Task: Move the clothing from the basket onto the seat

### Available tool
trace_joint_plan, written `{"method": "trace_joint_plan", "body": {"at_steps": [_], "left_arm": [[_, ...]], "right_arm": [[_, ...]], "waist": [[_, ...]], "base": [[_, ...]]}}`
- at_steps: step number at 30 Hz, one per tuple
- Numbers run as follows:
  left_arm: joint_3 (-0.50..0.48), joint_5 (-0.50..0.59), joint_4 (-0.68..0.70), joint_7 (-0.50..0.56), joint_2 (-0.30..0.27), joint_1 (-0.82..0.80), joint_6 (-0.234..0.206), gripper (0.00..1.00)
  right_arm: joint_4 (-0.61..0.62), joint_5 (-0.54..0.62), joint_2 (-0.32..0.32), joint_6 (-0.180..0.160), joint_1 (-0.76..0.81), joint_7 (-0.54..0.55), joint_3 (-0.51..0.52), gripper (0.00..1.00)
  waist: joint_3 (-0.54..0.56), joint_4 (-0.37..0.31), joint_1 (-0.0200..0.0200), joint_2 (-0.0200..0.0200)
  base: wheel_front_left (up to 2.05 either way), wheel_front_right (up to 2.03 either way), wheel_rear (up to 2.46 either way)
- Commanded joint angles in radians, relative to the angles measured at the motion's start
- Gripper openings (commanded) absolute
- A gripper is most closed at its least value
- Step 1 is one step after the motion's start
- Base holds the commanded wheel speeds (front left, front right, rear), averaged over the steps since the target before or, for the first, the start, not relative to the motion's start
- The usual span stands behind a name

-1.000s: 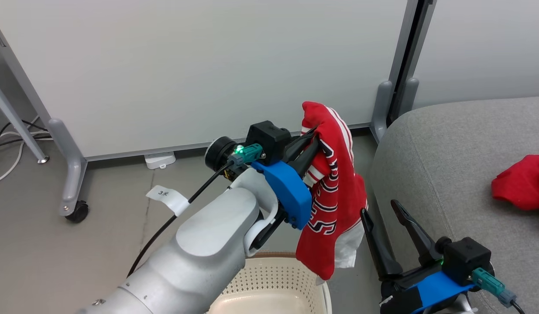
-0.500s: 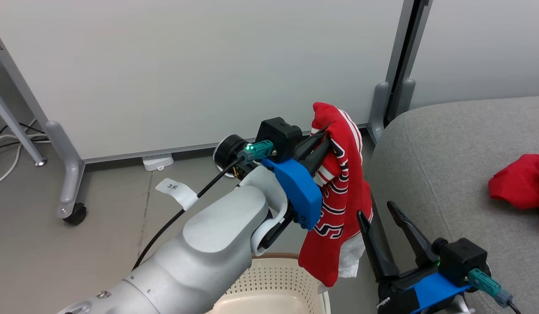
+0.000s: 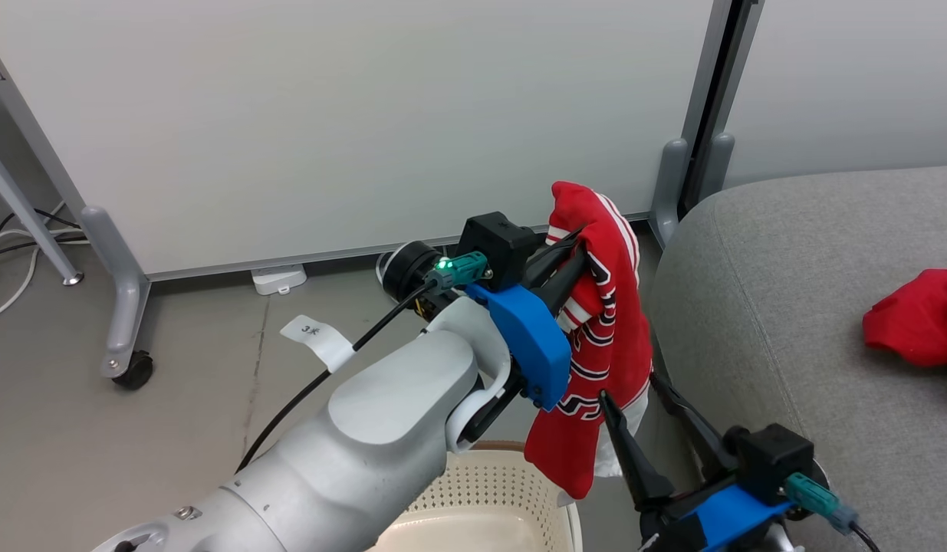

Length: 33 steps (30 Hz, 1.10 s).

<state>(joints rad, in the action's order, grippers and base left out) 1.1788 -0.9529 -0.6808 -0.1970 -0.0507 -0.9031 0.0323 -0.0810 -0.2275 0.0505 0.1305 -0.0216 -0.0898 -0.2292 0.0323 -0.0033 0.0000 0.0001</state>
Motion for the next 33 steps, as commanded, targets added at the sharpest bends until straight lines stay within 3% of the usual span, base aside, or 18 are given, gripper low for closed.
{"method": "trace_joint_plan", "body": {"at_steps": [1, 19, 33], "left_arm": [[0.010, -0.009, -0.003, -0.008, 0.000, -0.015, -0.006, 0.00], [0.070, -0.065, 0.008, -0.017, 0.000, -0.044, -0.014, 0.00], [0.091, -0.080, 0.012, -0.013, 0.000, -0.048, -0.017, 0.00]], "right_arm": [[-0.025, 0.000, 0.000, 0.001, -0.030, -0.010, -0.013, 1.00], [-0.407, -0.015, 0.000, 0.001, -0.260, -0.119, -0.099, 1.00], [-0.606, -0.057, 0.000, 0.001, -0.386, -0.171, -0.113, 1.00]], "waist": [[-0.001, 0.000, 0.0000, -0.0001], [-0.013, 0.011, 0.0000, -0.0001], [-0.018, 0.024, 0.0000, -0.0001]], "base": [[0.00, 0.00, 0.00], [0.00, 0.00, 0.00], [0.00, 0.00, 0.00]]}}
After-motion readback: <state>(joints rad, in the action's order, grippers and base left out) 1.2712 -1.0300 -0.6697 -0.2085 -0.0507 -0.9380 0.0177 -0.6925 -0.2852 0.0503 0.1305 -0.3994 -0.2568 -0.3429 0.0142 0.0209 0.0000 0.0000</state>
